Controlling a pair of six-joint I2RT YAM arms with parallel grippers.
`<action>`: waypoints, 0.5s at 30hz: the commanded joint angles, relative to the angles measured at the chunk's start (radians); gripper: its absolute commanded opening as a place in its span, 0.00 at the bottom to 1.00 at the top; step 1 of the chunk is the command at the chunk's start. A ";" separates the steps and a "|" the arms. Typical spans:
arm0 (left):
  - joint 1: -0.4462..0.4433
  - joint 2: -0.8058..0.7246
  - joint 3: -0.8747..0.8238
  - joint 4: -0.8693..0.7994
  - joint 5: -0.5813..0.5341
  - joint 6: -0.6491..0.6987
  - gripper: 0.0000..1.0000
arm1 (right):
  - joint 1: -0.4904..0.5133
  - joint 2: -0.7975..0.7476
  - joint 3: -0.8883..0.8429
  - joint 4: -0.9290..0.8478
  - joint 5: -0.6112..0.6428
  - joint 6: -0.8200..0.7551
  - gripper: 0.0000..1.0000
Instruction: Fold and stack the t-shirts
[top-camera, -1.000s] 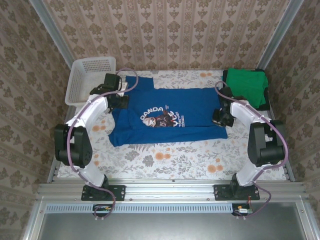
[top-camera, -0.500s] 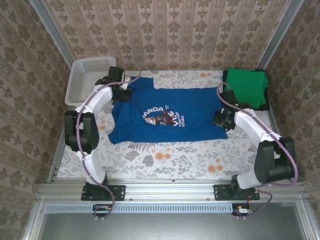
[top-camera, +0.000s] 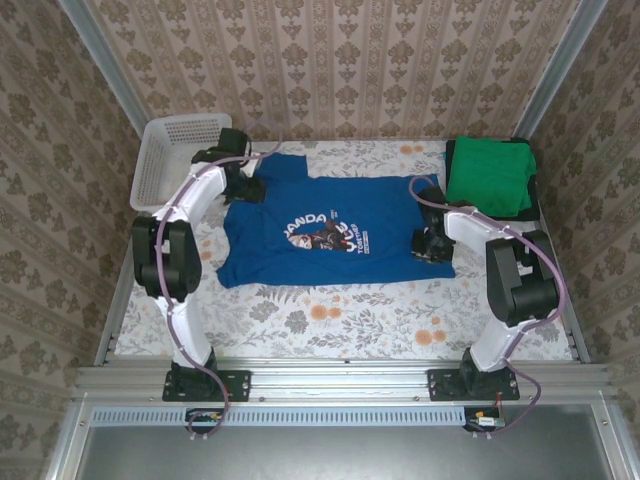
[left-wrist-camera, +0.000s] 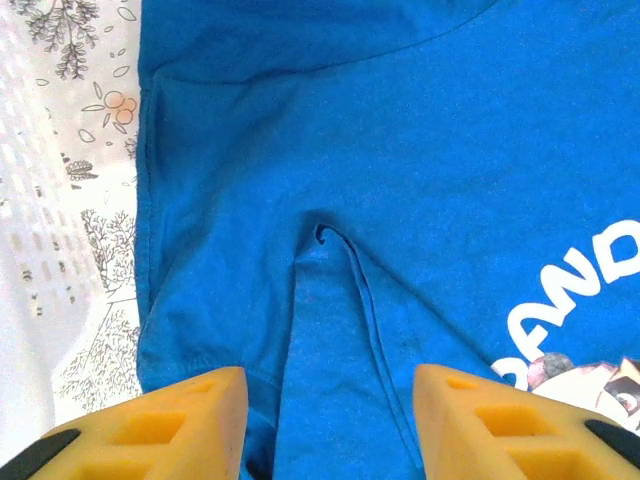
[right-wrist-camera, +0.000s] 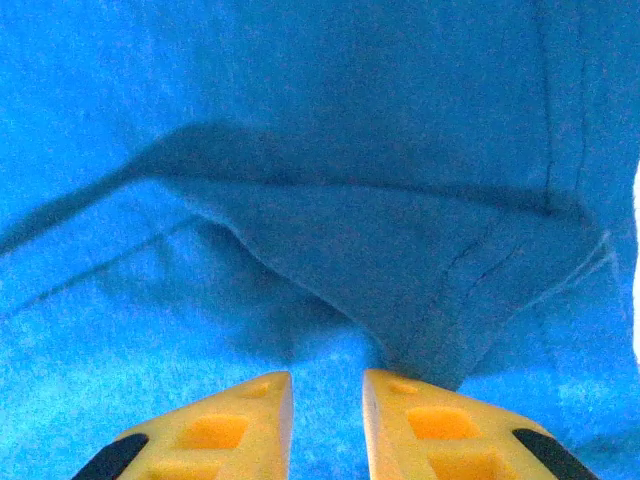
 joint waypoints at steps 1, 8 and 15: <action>-0.017 -0.150 -0.086 -0.031 0.013 -0.016 0.49 | -0.004 0.025 0.064 -0.060 0.080 -0.005 0.26; -0.103 -0.446 -0.577 0.197 0.073 -0.177 0.43 | -0.020 0.066 0.136 -0.078 0.114 -0.023 0.26; -0.117 -0.542 -0.840 0.274 0.059 -0.295 0.44 | -0.069 0.132 0.258 -0.143 0.201 -0.039 0.24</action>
